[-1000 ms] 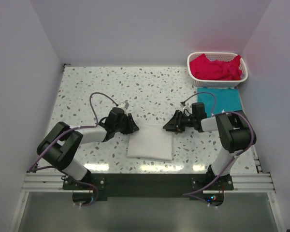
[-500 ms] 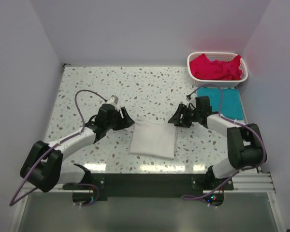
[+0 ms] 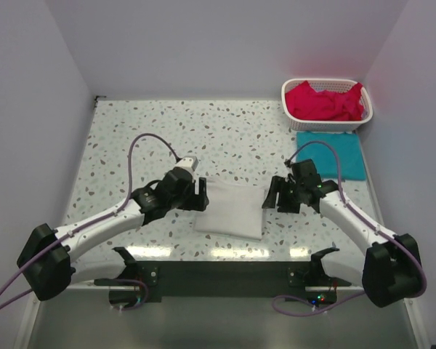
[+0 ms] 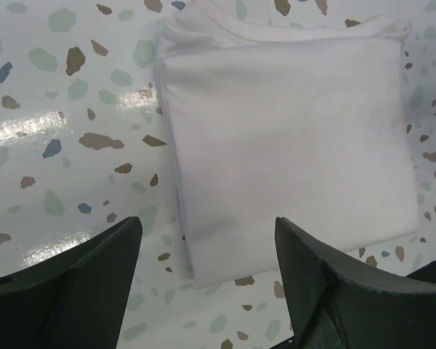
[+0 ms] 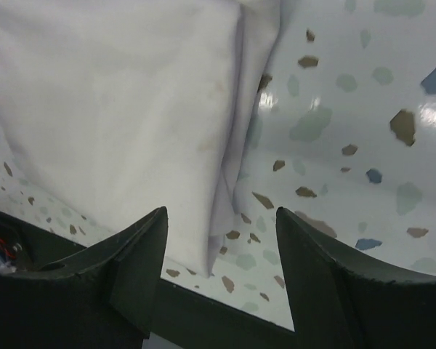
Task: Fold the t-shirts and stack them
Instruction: Fold the tshirt
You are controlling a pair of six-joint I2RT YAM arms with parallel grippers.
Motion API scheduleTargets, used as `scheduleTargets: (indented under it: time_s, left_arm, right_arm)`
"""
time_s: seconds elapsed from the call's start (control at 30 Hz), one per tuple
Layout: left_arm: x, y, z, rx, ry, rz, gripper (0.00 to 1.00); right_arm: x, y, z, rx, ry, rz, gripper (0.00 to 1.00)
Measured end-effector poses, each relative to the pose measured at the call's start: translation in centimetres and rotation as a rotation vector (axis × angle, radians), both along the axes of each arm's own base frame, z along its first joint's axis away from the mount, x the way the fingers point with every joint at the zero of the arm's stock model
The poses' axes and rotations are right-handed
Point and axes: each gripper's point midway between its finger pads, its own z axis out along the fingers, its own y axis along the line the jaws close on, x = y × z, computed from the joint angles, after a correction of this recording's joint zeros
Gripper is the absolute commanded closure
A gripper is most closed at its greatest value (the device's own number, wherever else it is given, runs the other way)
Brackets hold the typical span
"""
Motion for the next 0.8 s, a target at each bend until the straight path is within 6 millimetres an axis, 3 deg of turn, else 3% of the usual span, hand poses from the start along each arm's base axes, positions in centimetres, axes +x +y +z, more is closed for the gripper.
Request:
scheduleTargets:
  time_s: [0.13, 0.23, 0.47, 0.73, 0.8]
  left_arm:
    - [-0.2, 0.8, -0.5, 0.047, 0.005, 0.018, 0.22]
    - [-0.2, 1.2, -0.7, 0.077, 0.008, 0.017, 0.23]
    - [2.6, 0.1, 1.0, 0.128, 0.017, 0.006, 0.25]
    - [8.0, 3.6, 4.2, 0.100, -0.020, 0.101, 0.26]
    - [8.5, 3.9, 4.4, 0.107, -0.028, 0.098, 0.26]
  right_arm:
    - [-3.4, 1.1, -2.2, -0.011, 0.108, 0.034, 0.37]
    - [-4.7, 2.1, -3.3, -0.007, 0.157, 0.046, 0.39]
    - [-4.5, 2.5, -5.3, -0.002, 0.217, -0.032, 0.41]
    - [-3.8, 3.8, -5.8, 0.033, 0.225, -0.041, 0.49]
    - [-3.7, 3.8, -5.9, 0.034, 0.227, -0.043, 0.58]
